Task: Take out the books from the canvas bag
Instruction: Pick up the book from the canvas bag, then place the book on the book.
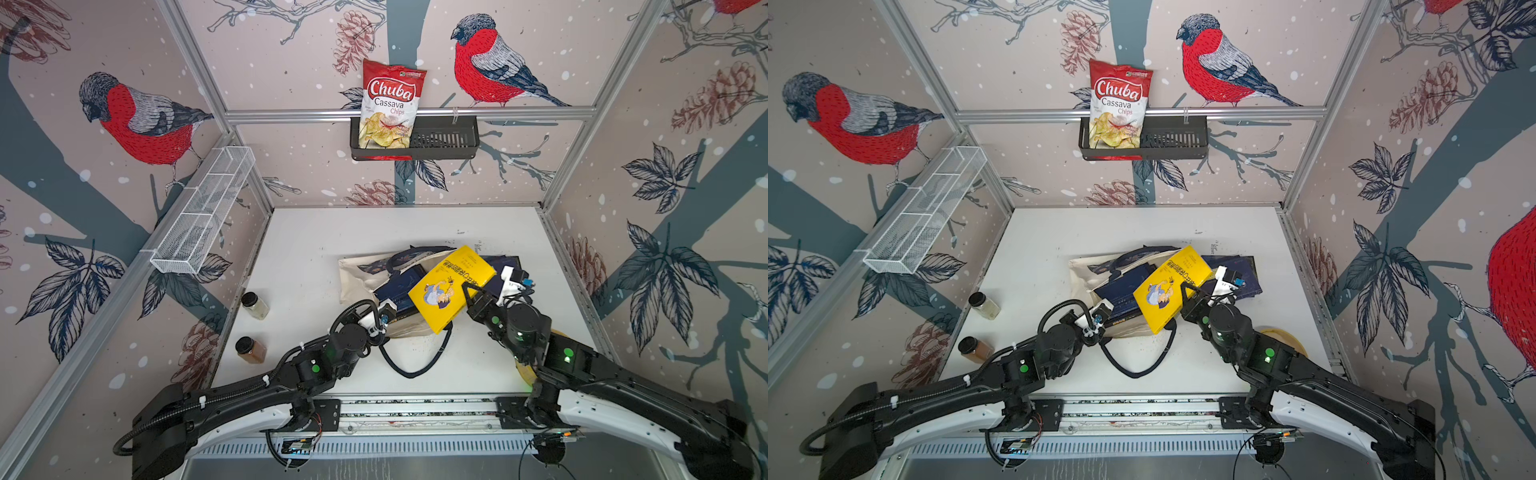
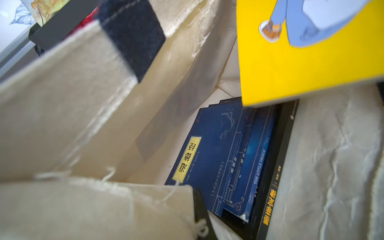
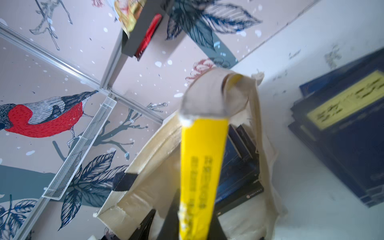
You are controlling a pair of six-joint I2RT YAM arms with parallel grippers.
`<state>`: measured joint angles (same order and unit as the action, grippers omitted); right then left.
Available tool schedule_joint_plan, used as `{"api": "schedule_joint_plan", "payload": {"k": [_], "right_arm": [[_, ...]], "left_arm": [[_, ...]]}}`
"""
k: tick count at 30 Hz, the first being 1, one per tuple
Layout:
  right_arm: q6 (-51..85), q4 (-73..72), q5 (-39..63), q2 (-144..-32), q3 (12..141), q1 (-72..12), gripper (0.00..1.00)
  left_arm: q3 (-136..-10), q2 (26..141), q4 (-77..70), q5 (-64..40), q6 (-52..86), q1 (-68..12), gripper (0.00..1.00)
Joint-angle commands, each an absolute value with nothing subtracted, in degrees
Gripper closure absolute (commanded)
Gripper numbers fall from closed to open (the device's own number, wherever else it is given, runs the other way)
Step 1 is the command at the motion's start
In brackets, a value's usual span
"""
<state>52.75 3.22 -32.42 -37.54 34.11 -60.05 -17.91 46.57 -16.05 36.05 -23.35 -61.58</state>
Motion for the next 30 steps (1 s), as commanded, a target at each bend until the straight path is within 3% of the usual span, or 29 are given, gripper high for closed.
{"api": "schedule_joint_plan", "payload": {"k": [1, 7, 13, 24, 30], "right_arm": [[41.74, -0.58, -38.65, -34.41, 35.54, -57.14, 1.00], [38.82, -1.15, -33.23, -29.20, 38.73, -48.28, 1.00], [39.39, -0.59, -31.74, -30.59, 38.75, -39.42, 1.00], [52.06, -8.72, 4.06, -38.13, 33.44, -3.39, 1.00], [54.43, -17.24, 7.69, -43.47, 28.14, -1.31, 1.00]], "left_arm": [[-18.48, 47.04, -15.38, 36.40, -21.57, -61.69, 1.00], [-19.26, 47.68, -12.75, 36.72, -21.15, -60.62, 1.00], [-17.54, 38.17, -7.14, 34.99, -18.97, -56.59, 1.00], [-13.49, 32.05, -11.73, 33.04, -20.85, -56.25, 1.00], [-13.62, 35.15, -14.14, 30.46, -20.15, -56.32, 1.00]]}}
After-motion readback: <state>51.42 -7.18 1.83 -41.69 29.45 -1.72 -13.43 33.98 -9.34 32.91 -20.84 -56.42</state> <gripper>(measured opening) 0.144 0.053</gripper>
